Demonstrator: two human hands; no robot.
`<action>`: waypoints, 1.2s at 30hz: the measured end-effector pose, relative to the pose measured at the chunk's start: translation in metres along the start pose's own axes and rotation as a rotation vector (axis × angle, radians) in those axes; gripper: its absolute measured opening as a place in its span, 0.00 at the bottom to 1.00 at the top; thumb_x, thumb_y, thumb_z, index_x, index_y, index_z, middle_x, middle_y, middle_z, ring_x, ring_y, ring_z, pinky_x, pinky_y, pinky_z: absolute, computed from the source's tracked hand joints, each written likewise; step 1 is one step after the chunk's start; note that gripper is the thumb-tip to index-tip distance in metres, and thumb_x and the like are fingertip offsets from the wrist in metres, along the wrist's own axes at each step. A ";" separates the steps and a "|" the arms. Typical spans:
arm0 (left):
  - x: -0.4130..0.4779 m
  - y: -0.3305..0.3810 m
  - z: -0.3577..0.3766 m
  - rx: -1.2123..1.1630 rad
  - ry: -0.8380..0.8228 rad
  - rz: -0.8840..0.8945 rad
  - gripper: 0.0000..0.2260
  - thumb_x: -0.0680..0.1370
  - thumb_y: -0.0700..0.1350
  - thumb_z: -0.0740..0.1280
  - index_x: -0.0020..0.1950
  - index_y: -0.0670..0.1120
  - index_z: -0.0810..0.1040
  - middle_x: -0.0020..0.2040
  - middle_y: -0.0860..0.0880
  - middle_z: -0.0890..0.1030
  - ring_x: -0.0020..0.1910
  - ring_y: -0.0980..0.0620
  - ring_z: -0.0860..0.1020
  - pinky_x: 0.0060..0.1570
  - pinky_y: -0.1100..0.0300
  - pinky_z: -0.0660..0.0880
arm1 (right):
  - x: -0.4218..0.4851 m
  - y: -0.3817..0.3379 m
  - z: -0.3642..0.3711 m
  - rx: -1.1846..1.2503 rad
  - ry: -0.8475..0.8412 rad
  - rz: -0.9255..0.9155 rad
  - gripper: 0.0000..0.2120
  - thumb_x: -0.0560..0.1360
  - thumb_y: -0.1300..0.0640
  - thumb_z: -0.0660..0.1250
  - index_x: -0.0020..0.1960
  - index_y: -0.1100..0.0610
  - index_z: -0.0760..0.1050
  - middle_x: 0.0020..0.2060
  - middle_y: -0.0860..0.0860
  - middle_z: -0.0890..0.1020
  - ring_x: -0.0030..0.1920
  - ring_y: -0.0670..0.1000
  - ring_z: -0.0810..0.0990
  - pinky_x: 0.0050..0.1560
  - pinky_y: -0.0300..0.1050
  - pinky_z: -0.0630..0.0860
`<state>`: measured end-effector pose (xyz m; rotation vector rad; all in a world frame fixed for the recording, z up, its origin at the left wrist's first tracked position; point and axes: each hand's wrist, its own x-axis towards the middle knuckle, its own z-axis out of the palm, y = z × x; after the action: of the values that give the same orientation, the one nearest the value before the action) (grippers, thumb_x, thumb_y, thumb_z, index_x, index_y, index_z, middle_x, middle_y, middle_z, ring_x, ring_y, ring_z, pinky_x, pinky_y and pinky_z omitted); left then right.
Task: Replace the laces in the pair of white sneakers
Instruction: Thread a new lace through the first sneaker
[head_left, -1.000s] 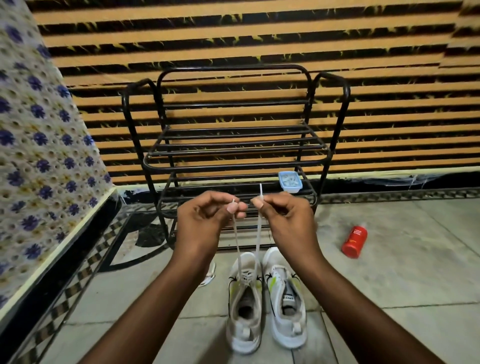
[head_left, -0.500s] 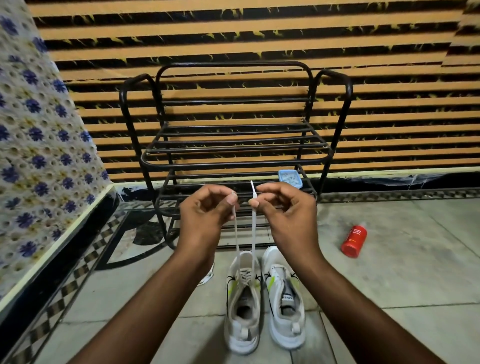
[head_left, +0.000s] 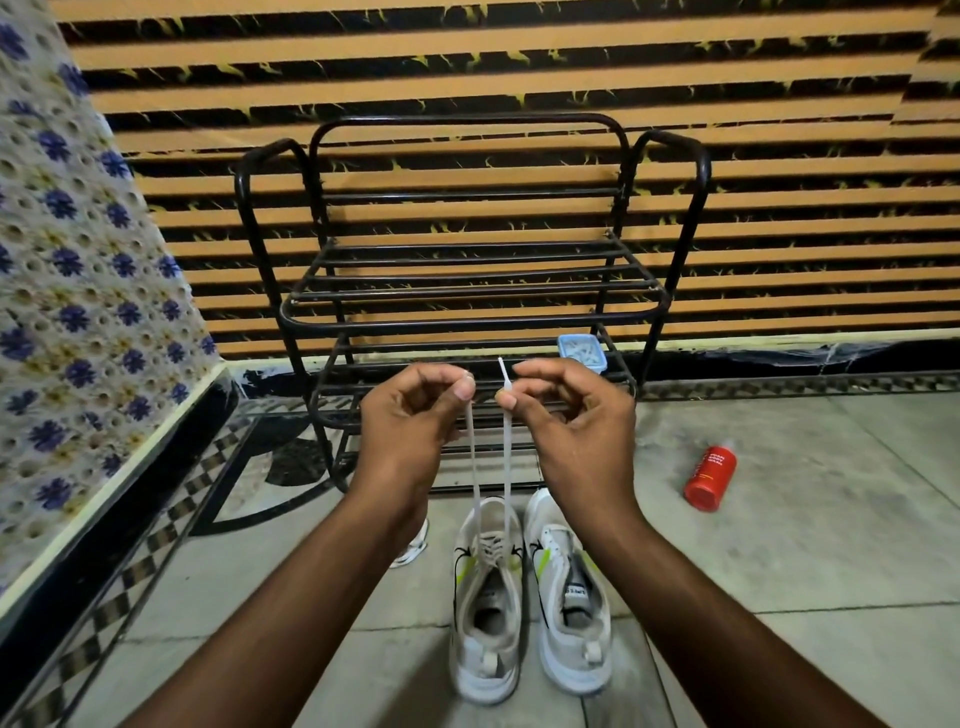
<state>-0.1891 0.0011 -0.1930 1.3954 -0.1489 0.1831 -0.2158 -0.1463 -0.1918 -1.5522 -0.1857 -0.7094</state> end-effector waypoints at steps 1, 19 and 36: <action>0.000 -0.001 0.000 0.002 -0.003 -0.003 0.02 0.78 0.40 0.73 0.48 0.47 0.83 0.41 0.53 0.84 0.43 0.57 0.81 0.46 0.56 0.79 | 0.000 0.001 0.000 0.001 0.002 0.002 0.10 0.71 0.65 0.77 0.51 0.58 0.82 0.39 0.49 0.86 0.44 0.47 0.85 0.48 0.38 0.81; -0.003 -0.135 -0.031 0.613 -0.239 -0.066 0.09 0.80 0.34 0.68 0.46 0.47 0.82 0.44 0.50 0.83 0.43 0.57 0.78 0.45 0.59 0.74 | -0.041 0.107 -0.021 -0.163 0.003 0.241 0.06 0.78 0.64 0.68 0.49 0.54 0.81 0.39 0.51 0.82 0.36 0.52 0.81 0.39 0.47 0.77; -0.019 -0.198 -0.037 1.192 -0.618 0.070 0.09 0.73 0.44 0.68 0.53 0.49 0.75 0.51 0.52 0.77 0.57 0.50 0.73 0.49 0.50 0.75 | -0.131 0.182 0.005 -0.501 -0.181 0.466 0.16 0.66 0.68 0.67 0.53 0.57 0.79 0.47 0.52 0.82 0.52 0.54 0.79 0.57 0.52 0.76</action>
<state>-0.1648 0.0041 -0.3938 2.6099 -0.6793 -0.1531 -0.2229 -0.1269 -0.4147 -2.0441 0.2369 -0.2498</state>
